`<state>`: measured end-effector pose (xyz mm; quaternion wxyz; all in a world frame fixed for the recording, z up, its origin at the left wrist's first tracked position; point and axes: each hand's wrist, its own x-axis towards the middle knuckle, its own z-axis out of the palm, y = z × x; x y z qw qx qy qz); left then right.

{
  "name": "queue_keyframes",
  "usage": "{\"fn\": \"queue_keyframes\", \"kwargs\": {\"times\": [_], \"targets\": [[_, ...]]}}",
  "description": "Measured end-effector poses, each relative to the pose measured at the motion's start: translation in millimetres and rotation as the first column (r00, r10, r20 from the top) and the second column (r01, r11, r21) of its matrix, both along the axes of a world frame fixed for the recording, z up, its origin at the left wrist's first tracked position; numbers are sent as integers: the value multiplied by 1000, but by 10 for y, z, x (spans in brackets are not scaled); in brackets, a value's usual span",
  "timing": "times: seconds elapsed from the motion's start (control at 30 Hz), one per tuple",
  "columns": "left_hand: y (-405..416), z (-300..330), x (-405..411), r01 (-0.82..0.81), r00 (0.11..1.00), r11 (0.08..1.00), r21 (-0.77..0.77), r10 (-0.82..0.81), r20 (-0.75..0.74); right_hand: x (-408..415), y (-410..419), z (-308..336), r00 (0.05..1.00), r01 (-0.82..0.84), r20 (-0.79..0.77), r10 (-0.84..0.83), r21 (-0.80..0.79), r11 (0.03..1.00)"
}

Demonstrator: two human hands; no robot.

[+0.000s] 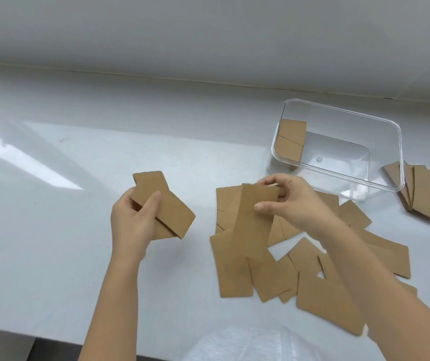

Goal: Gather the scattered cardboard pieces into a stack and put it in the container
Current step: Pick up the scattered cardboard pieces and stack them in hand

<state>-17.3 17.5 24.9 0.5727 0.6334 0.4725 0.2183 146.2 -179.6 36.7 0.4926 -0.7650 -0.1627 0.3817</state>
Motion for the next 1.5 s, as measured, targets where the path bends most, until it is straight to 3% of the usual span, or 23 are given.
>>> {"fn": "queue_keyframes", "kwargs": {"times": [0.1, 0.2, 0.5, 0.73, 0.83, 0.93, 1.03, 1.23, 1.3, 1.4, 1.5], "targets": [[-8, -9, -67, 5, 984, 960, -281, 46, 175, -158, 95, -62, 966, -247, 26, 258, -222, 943], [-31, -39, -99, 19, 970, 900, -436, 89, 225, -401, 200, -235, 940, -277, 98, 327, -341, 898], [-27, -186, -148, 23, 984, 887, -461, 62, 169, -615, 322, -489, 851, -259, 251, 461, -563, 785], [-17, -235, -124, 55, 994, 900, -433, -7, 112, -707, 306, -489, 666, -168, 483, 568, -645, 746], [-36, -255, -109, 74, 995, 877, -474, -34, 92, -706, 308, -512, 636, -173, 495, 592, -656, 734], [-63, -258, -116, 109, 994, 864, -492, -80, 80, -689, 299, -506, 684, -212, 462, 565, -615, 759], [-90, -240, -111, 155, 988, 851, -502, -131, 81, -649, 248, -488, 824, -261, 351, 446, -463, 847], [-122, -181, -61, 193, 981, 804, -563, -136, 141, -432, 145, -291, 973, -38, 214, 87, -221, 975], [-154, -167, -30, 211, 977, 800, -562, -164, 135, -279, 89, -157, 999, -2, 31, 5, -121, 993], [-236, -96, 28, 338, 940, 746, -574, -303, 159, -128, 40, 18, 953, 24, -303, 14, 121, 992], [-333, -9, 101, 553, 824, 638, -536, -513, 240, -178, 151, 111, 974, 43, -225, -1, 185, 982]]}}
